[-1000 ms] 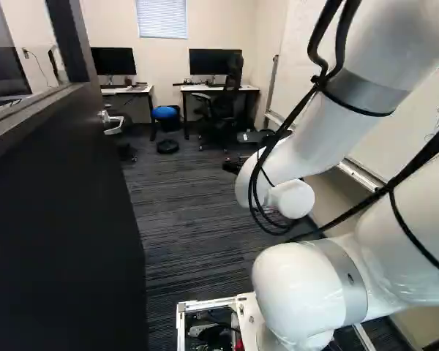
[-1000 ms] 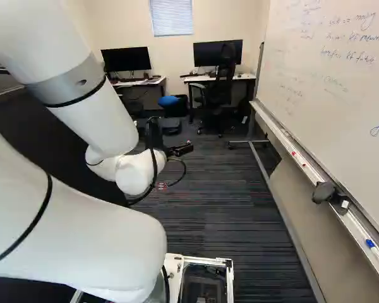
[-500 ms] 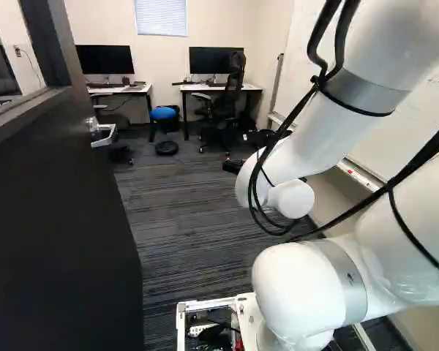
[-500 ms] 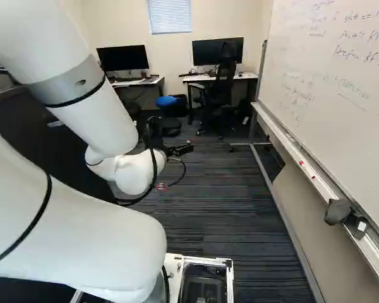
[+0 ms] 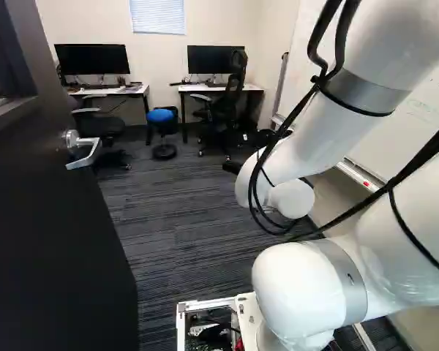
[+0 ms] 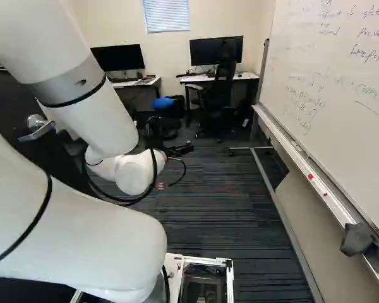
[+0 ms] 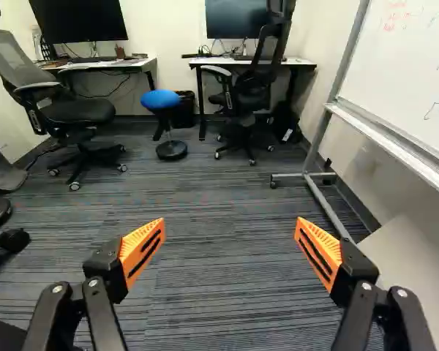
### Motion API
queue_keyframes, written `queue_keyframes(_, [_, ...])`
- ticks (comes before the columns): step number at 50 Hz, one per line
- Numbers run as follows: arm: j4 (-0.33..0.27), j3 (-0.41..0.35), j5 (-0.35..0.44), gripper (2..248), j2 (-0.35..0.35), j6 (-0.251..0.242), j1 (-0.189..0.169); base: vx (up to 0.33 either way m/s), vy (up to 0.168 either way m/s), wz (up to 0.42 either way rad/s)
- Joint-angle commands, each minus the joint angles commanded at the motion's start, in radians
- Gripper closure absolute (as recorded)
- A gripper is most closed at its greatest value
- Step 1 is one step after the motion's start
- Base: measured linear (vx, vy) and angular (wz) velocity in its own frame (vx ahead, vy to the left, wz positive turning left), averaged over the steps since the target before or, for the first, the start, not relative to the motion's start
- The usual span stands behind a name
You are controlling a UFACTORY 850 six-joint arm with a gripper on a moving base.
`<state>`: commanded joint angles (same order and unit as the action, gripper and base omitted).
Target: Open the door and move inside
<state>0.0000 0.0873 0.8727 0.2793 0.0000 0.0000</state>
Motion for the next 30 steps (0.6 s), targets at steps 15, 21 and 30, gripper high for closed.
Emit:
queue_keyframes(15, [0.000,0.000,0.000,3,0.000,0.000,0.000,0.222,0.004,-0.013])
queue_keyframes(21, [0.000,0.000,0.000,3,0.000,0.000,0.000,0.218,0.008,-0.013])
queue_keyframes(30, [0.000,0.000,0.000,3,0.000,0.000,0.000,0.220,0.003,-0.014])
